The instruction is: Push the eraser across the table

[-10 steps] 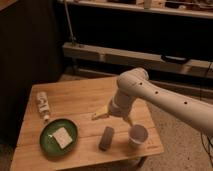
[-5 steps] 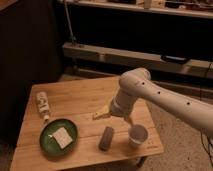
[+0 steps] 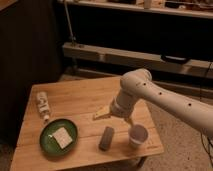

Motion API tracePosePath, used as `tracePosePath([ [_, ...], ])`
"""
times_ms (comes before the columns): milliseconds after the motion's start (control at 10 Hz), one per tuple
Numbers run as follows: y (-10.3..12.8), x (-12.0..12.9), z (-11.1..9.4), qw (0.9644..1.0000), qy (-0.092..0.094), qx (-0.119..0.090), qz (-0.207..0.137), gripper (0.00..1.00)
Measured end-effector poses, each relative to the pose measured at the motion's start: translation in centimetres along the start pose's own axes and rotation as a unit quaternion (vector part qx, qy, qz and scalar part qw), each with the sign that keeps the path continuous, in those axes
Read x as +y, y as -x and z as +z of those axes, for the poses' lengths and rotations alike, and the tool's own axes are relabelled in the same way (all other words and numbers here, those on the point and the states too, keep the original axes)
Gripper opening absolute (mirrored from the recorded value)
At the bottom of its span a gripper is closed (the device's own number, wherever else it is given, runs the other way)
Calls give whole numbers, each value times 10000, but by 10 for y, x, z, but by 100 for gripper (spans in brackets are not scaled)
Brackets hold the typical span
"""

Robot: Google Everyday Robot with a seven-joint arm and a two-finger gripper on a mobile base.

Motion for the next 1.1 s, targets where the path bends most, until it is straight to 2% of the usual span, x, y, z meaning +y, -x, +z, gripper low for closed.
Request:
tracePosePath([
  [200,0,-1,4,9999,-119,-69,-89,70],
  [300,1,-3,8,9995,-183,-68,-237,58],
  [400,1,-4,10,9992,-203,-51,-332,50],
  [600,2,4,22,9985,-90,43,-533,28],
  [800,3,14,36,9981,94,23,-612,10],
  [900,6,18,45,9973,386,0,-619,2],
  [1000,12,20,50,9943,849,29,-646,0],
  [1100,24,22,50,9888,1327,89,-683,0],
])
